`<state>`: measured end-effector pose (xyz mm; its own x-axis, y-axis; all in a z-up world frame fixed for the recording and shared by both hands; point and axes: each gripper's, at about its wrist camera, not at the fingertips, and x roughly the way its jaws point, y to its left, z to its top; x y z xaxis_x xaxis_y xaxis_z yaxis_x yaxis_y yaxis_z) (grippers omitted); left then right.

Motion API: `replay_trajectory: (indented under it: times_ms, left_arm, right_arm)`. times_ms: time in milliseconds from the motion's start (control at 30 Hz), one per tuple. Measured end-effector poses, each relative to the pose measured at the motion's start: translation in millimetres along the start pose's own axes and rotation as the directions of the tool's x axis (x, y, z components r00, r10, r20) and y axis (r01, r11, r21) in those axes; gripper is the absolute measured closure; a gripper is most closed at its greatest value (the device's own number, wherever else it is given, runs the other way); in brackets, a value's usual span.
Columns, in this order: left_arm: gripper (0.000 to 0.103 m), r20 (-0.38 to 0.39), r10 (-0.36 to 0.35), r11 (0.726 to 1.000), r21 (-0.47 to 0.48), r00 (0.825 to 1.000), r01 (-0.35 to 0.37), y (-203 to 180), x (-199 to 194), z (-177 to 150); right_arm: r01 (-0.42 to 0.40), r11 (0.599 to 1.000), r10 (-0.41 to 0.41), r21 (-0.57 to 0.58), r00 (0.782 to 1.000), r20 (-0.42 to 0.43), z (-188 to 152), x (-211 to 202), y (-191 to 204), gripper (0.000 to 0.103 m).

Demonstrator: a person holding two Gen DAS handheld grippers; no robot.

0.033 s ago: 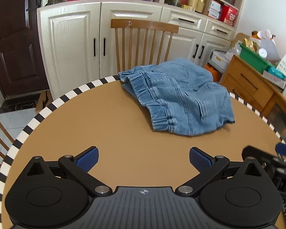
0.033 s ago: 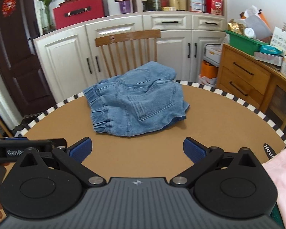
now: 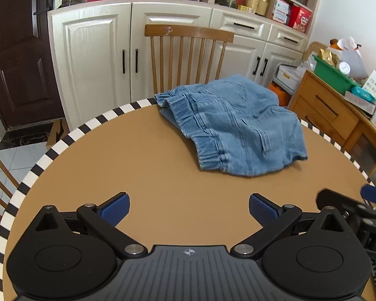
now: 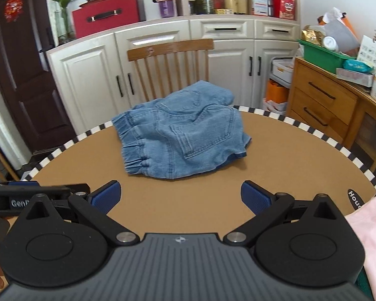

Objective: Fold clothes

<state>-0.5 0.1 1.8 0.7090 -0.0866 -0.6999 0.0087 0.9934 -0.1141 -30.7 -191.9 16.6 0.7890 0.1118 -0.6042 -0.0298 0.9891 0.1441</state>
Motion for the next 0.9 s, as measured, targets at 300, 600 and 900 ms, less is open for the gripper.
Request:
replay_trajectory:
  times_ms: [300,600,900]
  left_arm:
    - [0.000,-0.023,-0.015,1.000,0.003,1.000,0.015,-0.4,-7.7,4.6]
    - [0.000,-0.028,-0.017,1.000,0.020,0.999,0.018,-11.2,-15.9,7.6]
    - [0.000,-0.026,0.040,0.998,-0.037,0.999,-0.041,-38.2,-12.2,3.1]
  right_arm:
    - [0.035,0.999,-0.035,0.005,0.999,-0.025,2.7,2.2,9.8,0.001]
    - [0.026,0.999,-0.025,0.022,0.999,-0.031,10.3,-12.2,-5.4,0.001]
    - [-0.039,0.999,0.038,-0.019,0.997,-0.061,19.0,-0.6,-33.3,0.001]
